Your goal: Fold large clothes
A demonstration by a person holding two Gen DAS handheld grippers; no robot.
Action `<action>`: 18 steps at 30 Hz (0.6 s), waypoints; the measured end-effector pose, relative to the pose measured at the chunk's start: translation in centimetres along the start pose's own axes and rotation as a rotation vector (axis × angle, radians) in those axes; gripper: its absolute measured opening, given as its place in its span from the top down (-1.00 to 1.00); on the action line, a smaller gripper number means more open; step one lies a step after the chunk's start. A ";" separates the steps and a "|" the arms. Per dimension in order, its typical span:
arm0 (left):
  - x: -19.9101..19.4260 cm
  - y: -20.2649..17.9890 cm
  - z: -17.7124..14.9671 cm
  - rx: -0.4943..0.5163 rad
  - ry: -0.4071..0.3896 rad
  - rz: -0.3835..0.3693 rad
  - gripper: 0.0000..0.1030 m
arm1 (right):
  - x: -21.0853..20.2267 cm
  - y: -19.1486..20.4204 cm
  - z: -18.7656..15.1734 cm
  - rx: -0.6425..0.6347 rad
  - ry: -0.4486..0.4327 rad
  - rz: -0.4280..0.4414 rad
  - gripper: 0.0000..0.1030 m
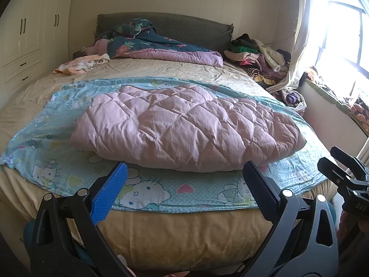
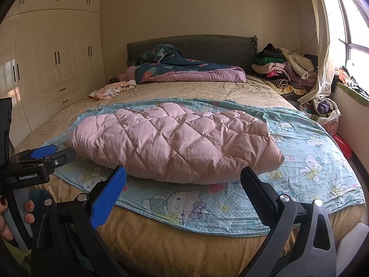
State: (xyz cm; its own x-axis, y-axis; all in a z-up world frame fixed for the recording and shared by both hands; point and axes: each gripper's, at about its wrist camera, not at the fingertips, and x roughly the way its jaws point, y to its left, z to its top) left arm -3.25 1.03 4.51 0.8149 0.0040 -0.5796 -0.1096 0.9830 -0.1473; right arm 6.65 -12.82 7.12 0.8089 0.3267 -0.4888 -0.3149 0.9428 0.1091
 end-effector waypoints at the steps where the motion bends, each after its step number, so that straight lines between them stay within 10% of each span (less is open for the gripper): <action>1: 0.0 0.0 0.0 0.003 0.000 0.000 -0.82 | 0.0 0.0 0.0 -0.001 -0.001 0.000 -0.92; 18: 0.8 2.2 0.1 -0.057 0.042 0.036 -0.82 | -0.7 -4.0 -0.3 0.065 0.002 -0.076 -0.92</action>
State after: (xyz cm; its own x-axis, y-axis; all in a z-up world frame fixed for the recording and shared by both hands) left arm -2.77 3.18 3.86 0.7852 0.0306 -0.6185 -0.1719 0.9703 -0.1702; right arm 7.21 -16.81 6.77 0.8282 0.2545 -0.4993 -0.2203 0.9671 0.1274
